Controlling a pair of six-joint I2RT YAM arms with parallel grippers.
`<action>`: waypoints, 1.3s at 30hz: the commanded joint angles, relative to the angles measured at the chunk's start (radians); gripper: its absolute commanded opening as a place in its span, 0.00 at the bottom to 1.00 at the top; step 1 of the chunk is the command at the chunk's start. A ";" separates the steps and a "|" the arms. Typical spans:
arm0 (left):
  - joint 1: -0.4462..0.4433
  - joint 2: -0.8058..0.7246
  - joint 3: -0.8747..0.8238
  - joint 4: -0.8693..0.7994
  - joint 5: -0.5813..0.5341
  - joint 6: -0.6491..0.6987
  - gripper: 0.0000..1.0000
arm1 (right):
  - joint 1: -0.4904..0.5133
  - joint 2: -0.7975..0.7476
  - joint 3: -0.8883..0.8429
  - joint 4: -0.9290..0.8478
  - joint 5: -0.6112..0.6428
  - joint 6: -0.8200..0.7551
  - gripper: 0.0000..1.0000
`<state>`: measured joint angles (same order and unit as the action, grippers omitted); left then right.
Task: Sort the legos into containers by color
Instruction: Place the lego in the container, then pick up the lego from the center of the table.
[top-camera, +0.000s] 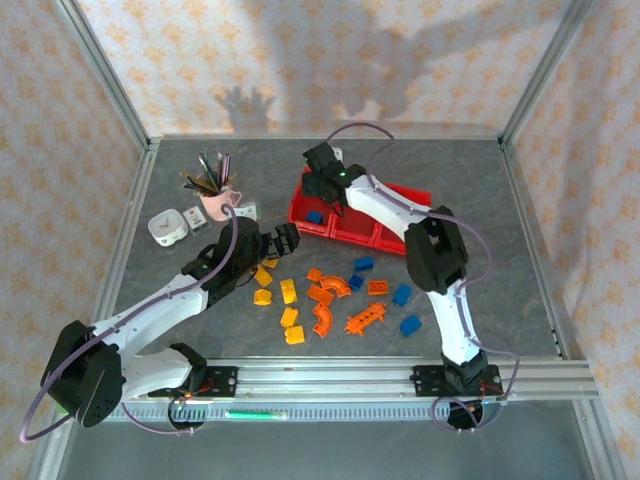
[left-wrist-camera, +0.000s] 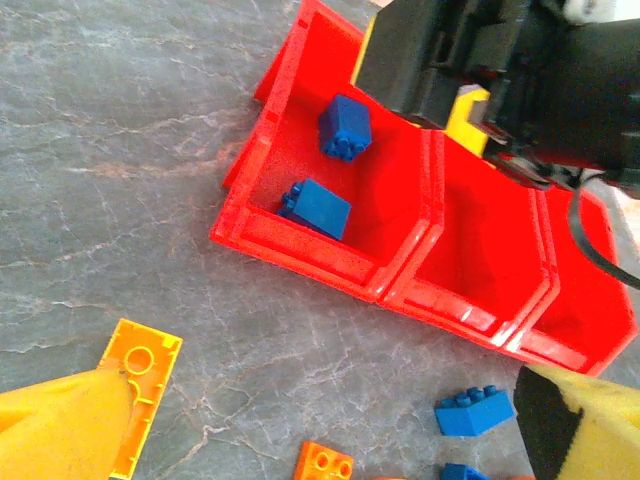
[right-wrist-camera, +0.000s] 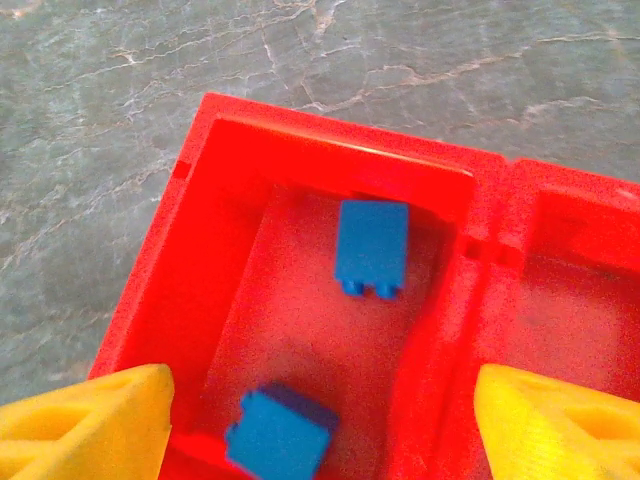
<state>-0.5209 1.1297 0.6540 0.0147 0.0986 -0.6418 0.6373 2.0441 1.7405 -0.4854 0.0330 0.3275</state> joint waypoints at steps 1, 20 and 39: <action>0.003 -0.034 0.007 0.013 0.057 0.021 0.99 | 0.007 -0.156 -0.103 0.036 0.005 0.011 0.80; -0.209 -0.097 -0.116 0.121 -0.003 -0.123 0.99 | 0.038 -0.632 -0.776 0.041 0.045 0.229 0.90; -0.268 -0.034 -0.126 0.169 -0.056 -0.162 0.99 | 0.058 -0.476 -0.880 0.216 -0.003 0.221 0.85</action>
<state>-0.7792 1.0885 0.5224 0.1474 0.0692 -0.7891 0.6868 1.5417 0.8246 -0.2981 0.0032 0.5827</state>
